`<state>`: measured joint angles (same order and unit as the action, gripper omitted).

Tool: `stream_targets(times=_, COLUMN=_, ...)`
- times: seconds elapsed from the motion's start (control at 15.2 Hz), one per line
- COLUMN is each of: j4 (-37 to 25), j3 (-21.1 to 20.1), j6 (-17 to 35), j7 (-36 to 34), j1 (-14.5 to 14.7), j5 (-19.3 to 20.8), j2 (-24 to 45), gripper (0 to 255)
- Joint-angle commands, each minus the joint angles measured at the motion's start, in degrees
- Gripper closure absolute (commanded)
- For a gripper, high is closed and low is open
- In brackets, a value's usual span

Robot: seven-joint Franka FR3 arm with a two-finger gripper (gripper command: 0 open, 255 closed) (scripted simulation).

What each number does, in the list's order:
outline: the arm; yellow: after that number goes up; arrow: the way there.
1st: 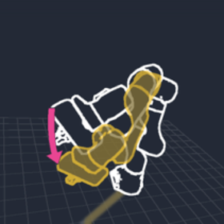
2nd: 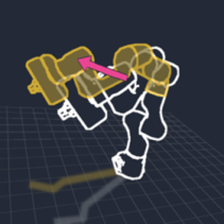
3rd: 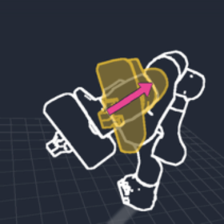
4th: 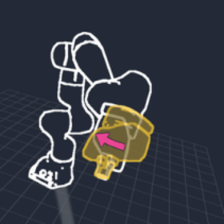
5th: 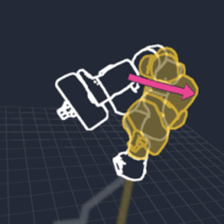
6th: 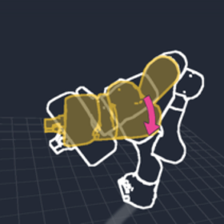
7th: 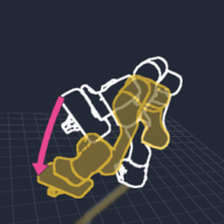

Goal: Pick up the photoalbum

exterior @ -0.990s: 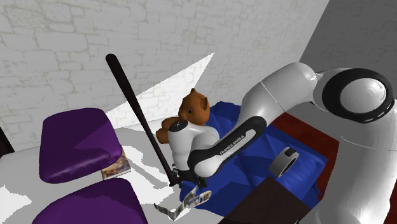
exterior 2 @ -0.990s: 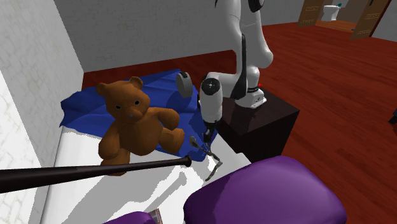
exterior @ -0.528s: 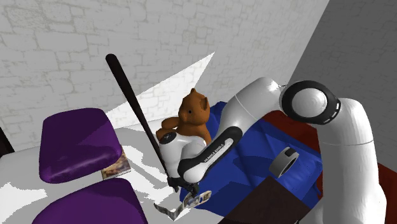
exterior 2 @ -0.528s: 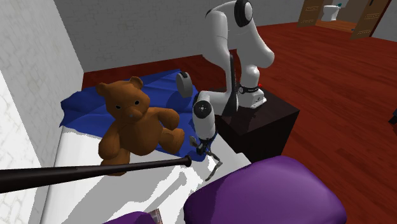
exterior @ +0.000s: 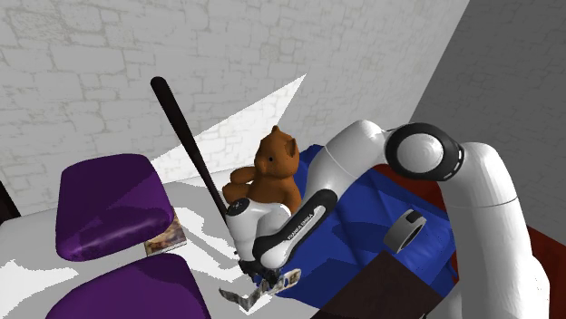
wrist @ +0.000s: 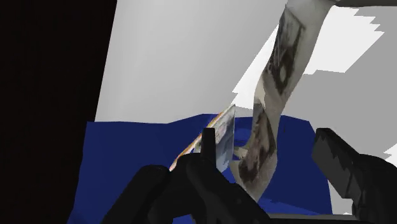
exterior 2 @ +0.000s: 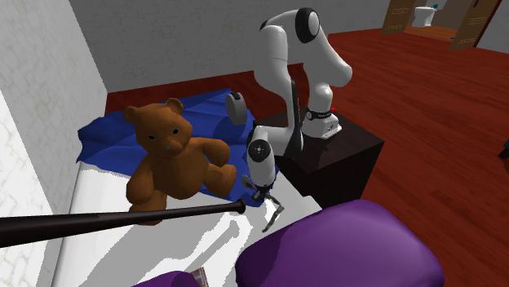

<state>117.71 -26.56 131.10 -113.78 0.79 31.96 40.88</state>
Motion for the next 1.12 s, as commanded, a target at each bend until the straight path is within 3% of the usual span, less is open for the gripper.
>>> stream_targets(times=0.0, j4=0.0, j3=0.1, j6=0.2, j7=-0.1, j1=0.0, j5=0.1, j2=0.2, gripper=255)
stream_targets(times=0.53, j4=-0.1, j3=0.1, j6=0.1, j7=0.0, j1=0.0, j5=0.1, j2=0.1, gripper=255)
stream_targets(times=1.06, j4=1.9, j3=-2.7, j6=-3.1, j7=2.0, j1=-2.1, j5=-3.1, j2=-5.5, gripper=255)
